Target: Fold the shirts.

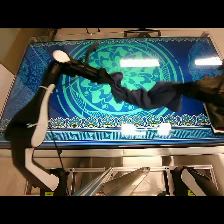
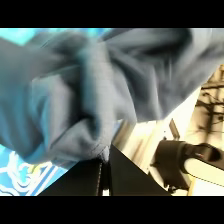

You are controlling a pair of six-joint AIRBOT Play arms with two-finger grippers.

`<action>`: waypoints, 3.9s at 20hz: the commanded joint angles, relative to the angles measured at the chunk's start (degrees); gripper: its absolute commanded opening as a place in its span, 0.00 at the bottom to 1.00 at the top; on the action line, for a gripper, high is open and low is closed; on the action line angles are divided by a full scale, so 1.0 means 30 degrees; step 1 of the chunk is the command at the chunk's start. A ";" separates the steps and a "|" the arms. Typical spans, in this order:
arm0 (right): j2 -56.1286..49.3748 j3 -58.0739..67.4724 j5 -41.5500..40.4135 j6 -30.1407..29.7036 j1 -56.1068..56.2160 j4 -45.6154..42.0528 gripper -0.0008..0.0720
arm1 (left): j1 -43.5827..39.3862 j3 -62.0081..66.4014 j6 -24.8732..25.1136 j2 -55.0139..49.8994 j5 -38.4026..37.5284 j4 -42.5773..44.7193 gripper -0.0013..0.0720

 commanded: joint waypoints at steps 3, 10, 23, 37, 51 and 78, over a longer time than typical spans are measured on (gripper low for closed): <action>0.7060 0.1668 -0.0568 -0.1180 -0.2506 0.5282 0.03 | 0.1260 -0.0007 0.0007 0.7621 0.0007 0.0721 0.02; 0.6062 0.1705 -0.2062 0.1384 -0.0372 -0.0816 0.03 | 0.1625 -0.5413 -0.0007 1.1001 0.2994 0.7242 0.05; -0.6215 0.1282 -0.3708 0.4364 0.2463 -0.8007 0.73 | 0.7155 -0.8357 0.0495 0.3002 0.1654 0.9158 0.99; -0.9216 0.1144 -0.4153 0.4911 0.0270 -1.1249 0.63 | 0.7650 -1.1511 0.4852 -0.1239 0.2106 0.3133 0.96; -1.0979 0.3169 -0.4699 0.3912 -0.0066 -1.1249 0.65 | 0.6790 -0.8174 0.4197 -0.2965 -0.0437 0.3104 0.02; -0.2783 0.7825 0.3512 0.1129 0.0175 -0.2142 0.03 | 0.9923 -0.8167 0.4022 0.8998 -0.2426 -0.3672 0.02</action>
